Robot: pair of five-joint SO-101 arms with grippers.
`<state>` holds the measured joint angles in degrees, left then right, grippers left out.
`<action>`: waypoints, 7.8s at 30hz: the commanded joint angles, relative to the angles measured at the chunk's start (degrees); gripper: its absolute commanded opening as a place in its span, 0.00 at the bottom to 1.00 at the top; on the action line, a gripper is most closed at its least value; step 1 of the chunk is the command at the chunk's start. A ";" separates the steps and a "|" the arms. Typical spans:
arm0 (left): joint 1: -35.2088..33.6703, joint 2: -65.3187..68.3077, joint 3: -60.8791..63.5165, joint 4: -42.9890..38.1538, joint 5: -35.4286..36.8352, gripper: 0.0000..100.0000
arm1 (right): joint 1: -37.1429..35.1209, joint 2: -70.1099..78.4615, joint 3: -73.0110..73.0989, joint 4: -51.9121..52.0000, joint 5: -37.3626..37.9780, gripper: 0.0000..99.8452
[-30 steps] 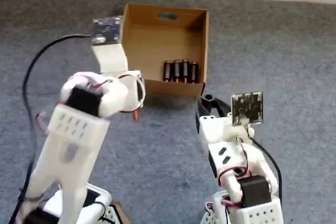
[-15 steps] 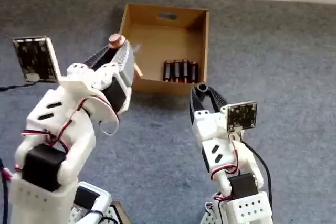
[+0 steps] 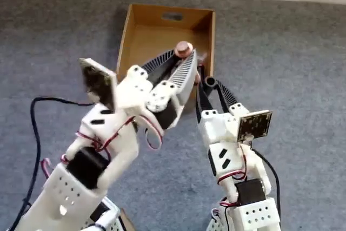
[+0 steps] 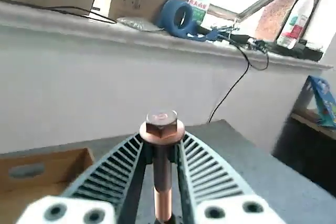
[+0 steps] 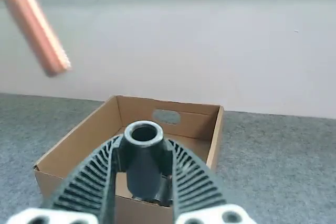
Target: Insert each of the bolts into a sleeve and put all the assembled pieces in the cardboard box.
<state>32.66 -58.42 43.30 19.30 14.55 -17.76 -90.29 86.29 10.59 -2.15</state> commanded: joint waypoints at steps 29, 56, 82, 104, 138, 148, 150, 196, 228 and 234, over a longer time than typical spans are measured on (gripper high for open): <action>5.32 13.67 -1.63 -4.22 -5.98 0.01 | -0.66 -0.75 2.51 -1.80 -0.53 0.01; 3.65 13.76 -1.71 -4.84 -6.42 0.01 | -0.48 -0.75 2.51 -1.71 -0.35 0.01; 3.65 15.25 -1.27 -0.18 -5.98 0.01 | -0.57 -0.75 2.59 -1.45 -0.35 0.01; 4.00 14.99 -1.54 11.60 5.27 0.03 | -0.31 -0.75 2.59 -1.36 -0.35 0.01; -27.30 -0.57 4.35 36.57 5.10 0.01 | -0.31 -0.66 4.44 -1.27 -0.26 0.01; -40.57 -1.10 27.12 23.30 0.00 0.01 | -0.22 -0.40 -2.77 13.85 -0.26 0.01; -41.54 -1.01 27.91 22.68 -3.96 0.01 | -0.13 -0.40 -5.23 16.57 -0.26 0.01; -41.36 -0.57 35.74 18.64 -9.23 0.01 | -6.81 117.93 -112.04 27.56 -7.91 0.01; -41.36 -0.75 35.74 18.46 -9.23 0.01 | -8.48 146.33 -141.76 57.54 -17.14 0.01; -41.36 -0.75 35.74 18.46 -9.23 0.01 | -7.52 146.33 -141.49 57.89 -15.30 0.04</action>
<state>-8.31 -58.07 79.25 38.90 5.76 -26.90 56.79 -52.88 68.00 -18.15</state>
